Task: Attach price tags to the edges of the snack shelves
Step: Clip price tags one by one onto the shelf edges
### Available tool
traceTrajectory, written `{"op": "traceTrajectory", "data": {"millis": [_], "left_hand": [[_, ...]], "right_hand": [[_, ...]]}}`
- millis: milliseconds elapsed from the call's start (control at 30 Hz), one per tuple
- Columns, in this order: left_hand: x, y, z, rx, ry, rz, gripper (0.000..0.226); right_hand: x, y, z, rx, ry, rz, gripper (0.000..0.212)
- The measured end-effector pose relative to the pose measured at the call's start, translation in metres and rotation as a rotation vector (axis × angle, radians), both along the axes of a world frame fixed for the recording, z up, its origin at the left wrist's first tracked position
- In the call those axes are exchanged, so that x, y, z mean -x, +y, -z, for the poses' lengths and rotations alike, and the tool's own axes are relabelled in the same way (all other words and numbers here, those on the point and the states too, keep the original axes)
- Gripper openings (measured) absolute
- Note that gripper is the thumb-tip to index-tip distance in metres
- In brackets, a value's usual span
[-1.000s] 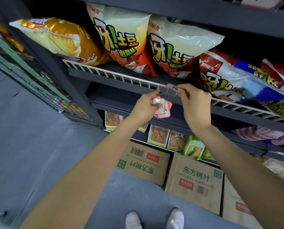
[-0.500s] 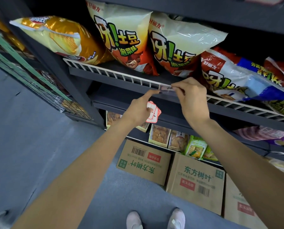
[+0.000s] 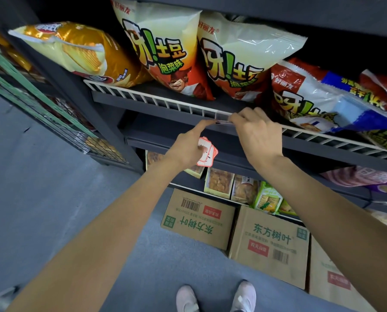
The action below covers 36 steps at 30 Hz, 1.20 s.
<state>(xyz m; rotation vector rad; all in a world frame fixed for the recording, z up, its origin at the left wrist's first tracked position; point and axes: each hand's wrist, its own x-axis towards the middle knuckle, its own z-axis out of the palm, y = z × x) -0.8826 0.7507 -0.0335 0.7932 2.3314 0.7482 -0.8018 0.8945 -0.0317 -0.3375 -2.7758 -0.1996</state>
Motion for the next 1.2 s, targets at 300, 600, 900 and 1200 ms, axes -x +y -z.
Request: {"op": "traceTrajectory", "data": {"millis": [300, 600, 900, 1200], "left_hand": [[0.002, 0.002, -0.001, -0.020, -0.014, -0.004, 0.070], [0.000, 0.010, -0.002, -0.095, -0.035, -0.059, 0.065], [-0.007, 0.012, -0.005, -0.150, -0.007, -0.138, 0.060], [-0.030, 0.007, -0.014, -0.400, -0.287, -0.368, 0.020]], "right_hand": [[-0.006, -0.006, 0.006, -0.011, -0.018, 0.067, 0.035], [-0.025, -0.003, 0.019, -0.193, -0.135, 0.102, 0.077], [-0.028, -0.006, 0.012, -0.236, -0.352, 0.092, 0.086], [-0.037, -0.012, -0.019, 1.443, -0.067, 0.180, 0.043]]}}
